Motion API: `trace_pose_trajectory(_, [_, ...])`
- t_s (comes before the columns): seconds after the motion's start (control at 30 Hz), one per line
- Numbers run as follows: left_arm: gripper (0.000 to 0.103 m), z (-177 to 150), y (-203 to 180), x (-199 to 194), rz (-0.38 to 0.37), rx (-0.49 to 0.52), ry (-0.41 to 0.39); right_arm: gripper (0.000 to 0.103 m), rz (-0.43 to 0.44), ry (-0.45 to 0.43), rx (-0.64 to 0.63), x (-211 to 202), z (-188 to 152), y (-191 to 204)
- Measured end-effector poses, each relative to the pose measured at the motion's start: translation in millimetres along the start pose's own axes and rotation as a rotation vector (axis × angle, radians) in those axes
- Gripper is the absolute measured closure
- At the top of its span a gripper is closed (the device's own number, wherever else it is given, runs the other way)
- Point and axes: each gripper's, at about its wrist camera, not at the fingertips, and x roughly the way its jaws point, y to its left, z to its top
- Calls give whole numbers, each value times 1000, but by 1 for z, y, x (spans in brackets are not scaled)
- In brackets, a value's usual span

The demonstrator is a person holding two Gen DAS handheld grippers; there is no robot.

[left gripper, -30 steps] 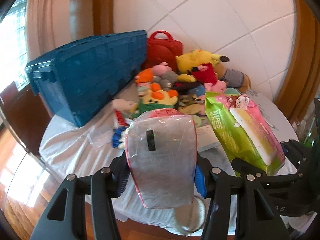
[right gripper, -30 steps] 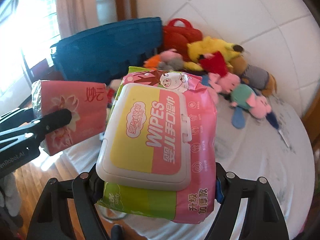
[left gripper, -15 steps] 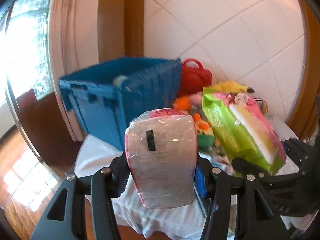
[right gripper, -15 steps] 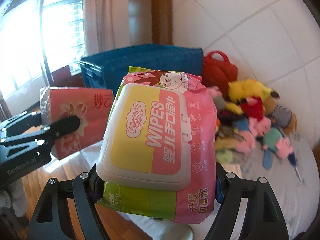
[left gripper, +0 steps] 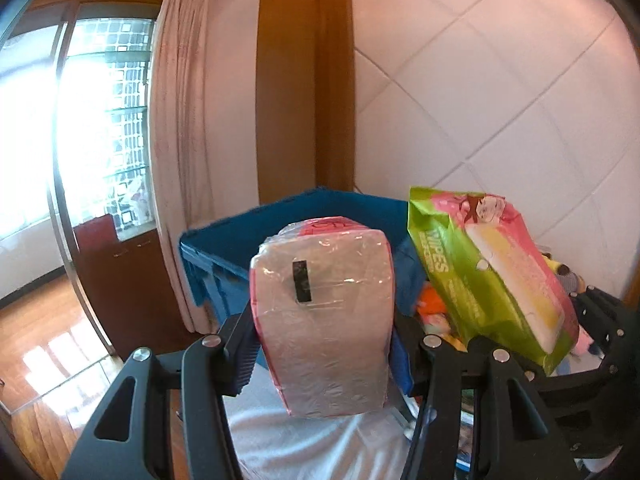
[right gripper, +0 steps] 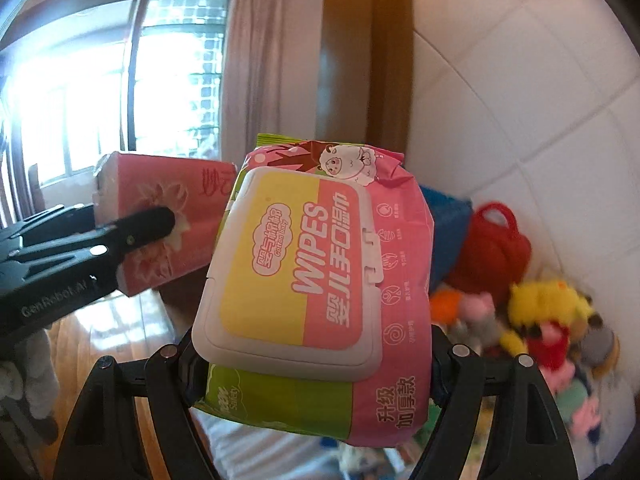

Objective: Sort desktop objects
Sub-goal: 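Carry the tissue pack and wipes pack with both tools over the blue crate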

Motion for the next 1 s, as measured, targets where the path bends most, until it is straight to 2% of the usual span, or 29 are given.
trace_pose_trajectory(0.13, [50,27,33,44,6,12,-3,23,15,1,1,37,31,5])
trace_pose_trajectory(0.27, [50,48,59,98,0,42,6,23,-21,8,22,80,57,12])
trace_pose_trajectory(0.37, [50,61,81,140,-48,61,23,23,-64,20,60,110,70,18])
trace_pose_trajectory(0.63, [50,81,110,227,-164,113,87,23,-195,70,151,175,98,33])
trace_pose_trajectory(0.73, [41,84,119,249,-199,107,106,22,-239,89,170,190,105,34])
trace_pose_trajectory(0.77, [31,85,122,254,-205,107,109,21,-259,92,180,194,106,34])
trace_pose_trajectory(0.87, [13,84,126,262,-207,117,94,10,-304,106,191,209,111,31])
trace_pose_trajectory(0.93, [9,82,126,266,-217,122,92,1,-346,112,185,217,114,30])
trace_pose_trajectory(1.0, [9,81,128,270,-224,122,100,0,-367,110,182,221,118,31])
